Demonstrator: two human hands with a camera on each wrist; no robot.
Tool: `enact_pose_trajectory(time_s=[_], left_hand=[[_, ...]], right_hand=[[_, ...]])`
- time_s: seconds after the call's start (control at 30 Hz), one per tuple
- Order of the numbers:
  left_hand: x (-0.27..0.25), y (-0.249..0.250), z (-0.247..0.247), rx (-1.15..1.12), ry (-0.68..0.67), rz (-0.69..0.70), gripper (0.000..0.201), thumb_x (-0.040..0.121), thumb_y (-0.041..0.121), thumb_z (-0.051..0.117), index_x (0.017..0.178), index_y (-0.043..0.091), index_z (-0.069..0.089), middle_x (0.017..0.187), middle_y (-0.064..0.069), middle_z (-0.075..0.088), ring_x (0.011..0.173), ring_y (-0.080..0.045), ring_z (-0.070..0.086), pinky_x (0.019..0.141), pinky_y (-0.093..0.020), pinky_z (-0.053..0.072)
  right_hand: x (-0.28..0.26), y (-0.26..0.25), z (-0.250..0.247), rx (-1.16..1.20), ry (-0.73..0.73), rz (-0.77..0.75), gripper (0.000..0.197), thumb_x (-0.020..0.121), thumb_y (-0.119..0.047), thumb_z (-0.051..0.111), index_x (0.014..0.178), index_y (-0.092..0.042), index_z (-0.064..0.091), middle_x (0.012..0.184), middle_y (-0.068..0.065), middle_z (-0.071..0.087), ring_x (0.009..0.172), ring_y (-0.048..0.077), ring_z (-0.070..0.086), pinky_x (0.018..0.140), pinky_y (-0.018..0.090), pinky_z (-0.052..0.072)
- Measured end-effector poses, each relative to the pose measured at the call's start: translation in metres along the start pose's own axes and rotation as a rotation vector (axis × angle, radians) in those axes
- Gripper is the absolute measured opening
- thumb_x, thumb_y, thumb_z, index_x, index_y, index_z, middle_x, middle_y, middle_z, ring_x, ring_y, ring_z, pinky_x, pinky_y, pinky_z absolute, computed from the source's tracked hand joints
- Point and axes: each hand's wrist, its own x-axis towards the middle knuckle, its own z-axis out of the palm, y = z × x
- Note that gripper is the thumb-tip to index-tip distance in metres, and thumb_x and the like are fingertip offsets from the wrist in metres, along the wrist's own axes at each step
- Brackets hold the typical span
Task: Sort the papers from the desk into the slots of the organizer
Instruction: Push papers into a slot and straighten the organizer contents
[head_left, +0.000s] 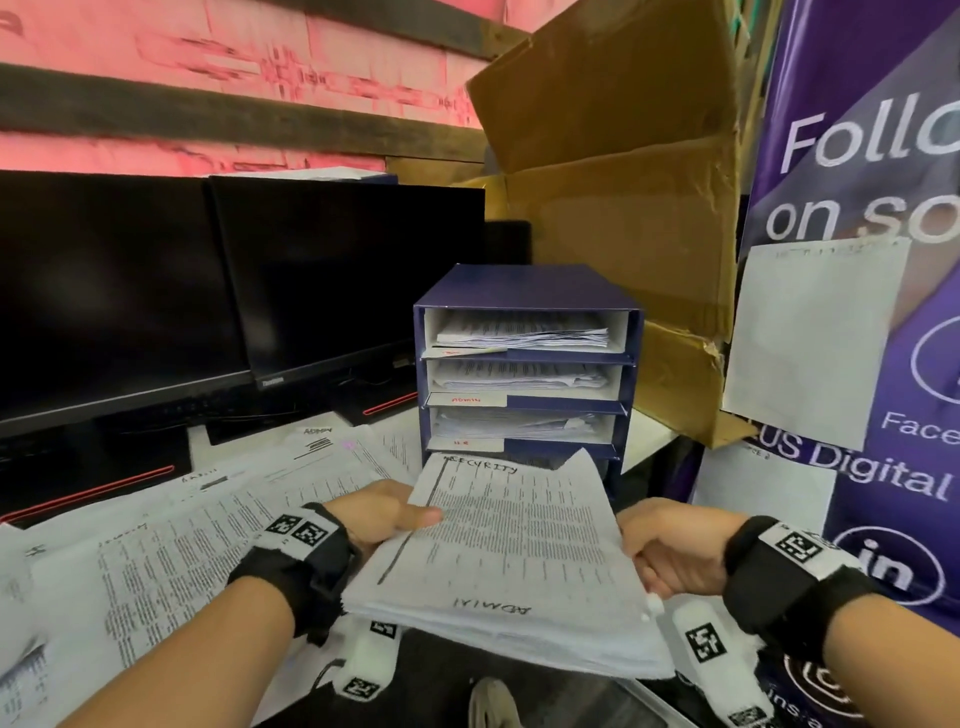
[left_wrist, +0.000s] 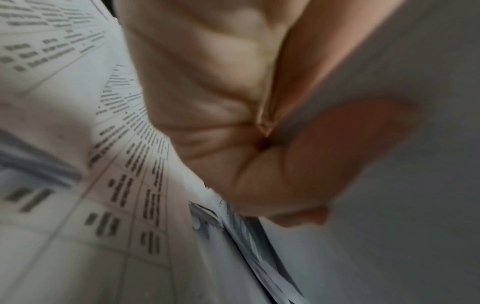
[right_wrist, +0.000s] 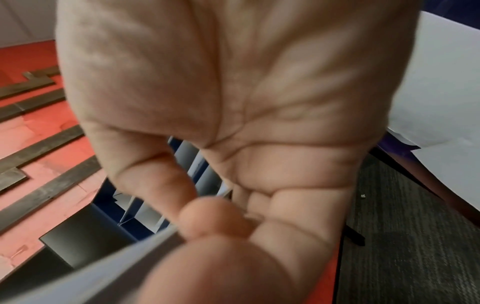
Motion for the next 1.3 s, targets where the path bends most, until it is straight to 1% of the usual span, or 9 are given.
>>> enact_pose_trajectory(time_s=[0.1,0.2,0.4,0.7,0.9,1.03,1.17,1.27,1.3], left_hand=[[-0.001,-0.003,-0.003,-0.128,0.001,0.003,0.036,0.066,0.029,0.072,0.095,0.007,0.07,0.092,-0.008,0.075,0.084,-0.022,0.07,0.083,-0.037,0.054],[0.002,-0.005,-0.003,-0.149,0.023,-0.003,0.013,0.083,0.015,0.065,0.089,0.005,0.069,0.085,-0.009,0.074,0.075,-0.02,0.071,0.072,-0.031,0.055],[0.009,0.002,-0.003,-0.042,0.073,-0.077,0.023,0.083,0.023,0.07,0.1,0.007,0.069,0.106,-0.014,0.071,0.102,-0.031,0.066,0.097,-0.046,0.049],[0.007,-0.017,-0.002,0.116,0.011,-0.141,0.031,0.083,0.023,0.073,0.109,0.006,0.07,0.108,-0.011,0.072,0.105,-0.03,0.066,0.099,-0.045,0.049],[0.004,0.001,-0.005,-0.005,0.115,-0.088,0.033,0.088,0.021,0.066,0.112,-0.002,0.066,0.111,-0.017,0.069,0.106,-0.033,0.065,0.096,-0.042,0.051],[0.015,0.008,0.004,-0.035,0.216,-0.08,0.041,0.088,0.031,0.066,0.105,-0.006,0.066,0.108,-0.022,0.068,0.102,-0.038,0.064,0.097,-0.046,0.049],[0.032,0.004,0.019,-0.07,0.32,-0.081,0.019,0.083,0.018,0.069,0.092,0.003,0.061,0.093,-0.015,0.061,0.084,-0.027,0.058,0.088,-0.039,0.05],[0.035,0.002,0.023,0.015,0.317,-0.124,0.033,0.082,0.015,0.07,0.11,-0.001,0.063,0.106,-0.016,0.064,0.103,-0.034,0.062,0.096,-0.041,0.05],[0.036,0.002,0.022,0.023,0.343,-0.132,0.04,0.083,0.014,0.07,0.119,-0.001,0.06,0.116,-0.017,0.063,0.111,-0.035,0.06,0.098,-0.04,0.049]], right_hand=[[-0.004,-0.004,0.002,0.074,-0.084,-0.054,0.053,0.075,-0.014,0.064,0.126,0.0,0.06,0.119,0.027,0.06,0.087,0.033,0.066,0.073,0.038,0.057],[-0.003,-0.008,0.009,0.238,-0.095,-0.103,0.036,0.089,-0.012,0.056,0.123,-0.001,0.063,0.124,0.023,0.062,0.116,0.038,0.06,0.091,0.045,0.054],[0.007,-0.012,0.018,0.122,0.028,-0.071,0.036,0.098,0.005,0.034,0.128,0.003,0.053,0.118,0.02,0.067,0.107,0.035,0.066,0.078,0.044,0.059],[0.015,-0.001,0.022,-0.072,0.03,0.081,0.032,0.099,-0.001,0.042,0.127,-0.002,0.056,0.115,0.016,0.069,0.105,0.028,0.068,0.087,0.038,0.057],[0.015,-0.023,0.024,0.097,0.163,-0.051,0.031,0.098,0.004,0.036,0.123,0.008,0.055,0.107,0.02,0.071,0.086,0.028,0.073,0.062,0.034,0.061],[0.016,-0.028,0.024,0.055,0.399,-0.066,0.02,0.098,0.005,0.037,0.102,0.01,0.056,0.064,0.013,0.07,0.046,0.02,0.066,0.037,0.019,0.045],[0.032,-0.027,0.009,-0.087,0.621,-0.033,0.021,0.098,-0.005,0.047,0.083,0.006,0.057,0.072,0.014,0.058,0.063,0.023,0.056,0.055,0.029,0.044],[0.039,-0.024,0.006,0.117,0.565,-0.047,0.026,0.1,-0.013,0.046,0.107,0.009,0.059,0.102,0.025,0.067,0.094,0.038,0.064,0.082,0.044,0.053],[0.038,-0.024,0.009,0.196,0.534,-0.055,0.029,0.101,-0.015,0.045,0.113,0.007,0.058,0.108,0.025,0.067,0.1,0.039,0.064,0.081,0.046,0.053]])
